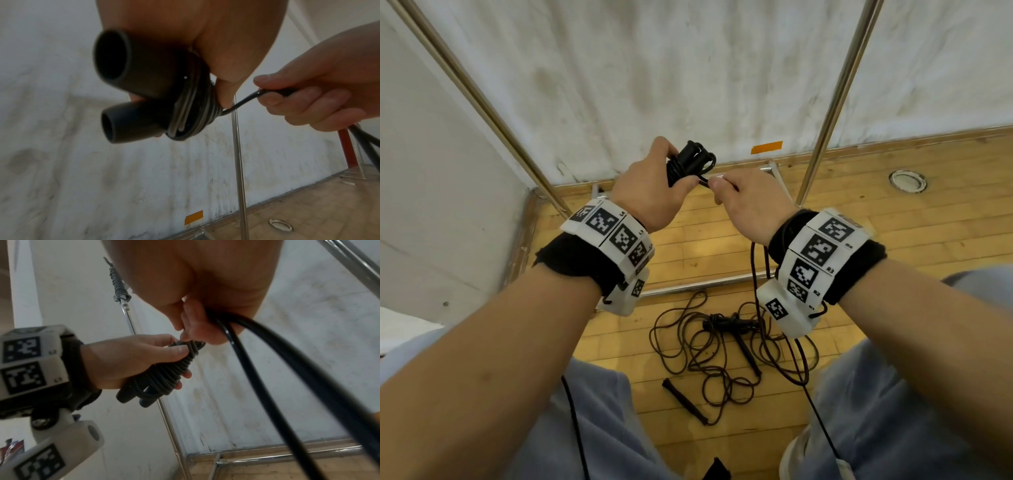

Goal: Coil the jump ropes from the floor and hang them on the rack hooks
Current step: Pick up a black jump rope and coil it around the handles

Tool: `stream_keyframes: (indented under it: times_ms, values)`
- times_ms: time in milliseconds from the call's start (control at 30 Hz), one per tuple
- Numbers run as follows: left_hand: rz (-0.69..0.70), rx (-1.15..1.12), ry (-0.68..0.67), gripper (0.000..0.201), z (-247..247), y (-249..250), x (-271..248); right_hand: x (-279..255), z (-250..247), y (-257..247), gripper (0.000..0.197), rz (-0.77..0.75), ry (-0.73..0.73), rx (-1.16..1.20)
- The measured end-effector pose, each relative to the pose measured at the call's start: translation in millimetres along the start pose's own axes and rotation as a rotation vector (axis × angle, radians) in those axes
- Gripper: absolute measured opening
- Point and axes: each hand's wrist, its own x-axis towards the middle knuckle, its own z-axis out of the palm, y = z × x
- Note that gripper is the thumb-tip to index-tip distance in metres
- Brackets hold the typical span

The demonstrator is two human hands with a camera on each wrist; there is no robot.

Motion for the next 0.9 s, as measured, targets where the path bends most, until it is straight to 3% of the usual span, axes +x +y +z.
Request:
stream_keyframes:
  times_ms: [267, 367, 500, 767, 900]
  values:
    - [0.045, 0.186, -0.177, 0.037, 6.5, -1.5, -7.9, -8.9, 5.6, 3.4, 0.016, -0.064, -0.214, -0.257]
    - [0.062, 0.249, -0.231, 0.031, 11.9, 3.5, -13.4, -7.6, 6.1, 4.6, 0.022, -0.105, -0.137, -0.314]
    - [0.122, 0.164, -0.265, 0.021, 11.8, 9.7, -16.0, -0.3, -2.4, 8.4, 0.032, -0.099, -0.008, -0.28]
    - [0.235, 0.061, -0.228, 0.048, 13.0, 25.8, -24.3, 9.6, -17.3, 10.8, 0.039, -0.018, 0.12, -0.117]
    - [0.222, 0.066, -0.204, 0.036, 17.5, 28.9, -26.8, 13.3, -21.6, 12.7, 0.046, 0.045, 0.11, -0.063]
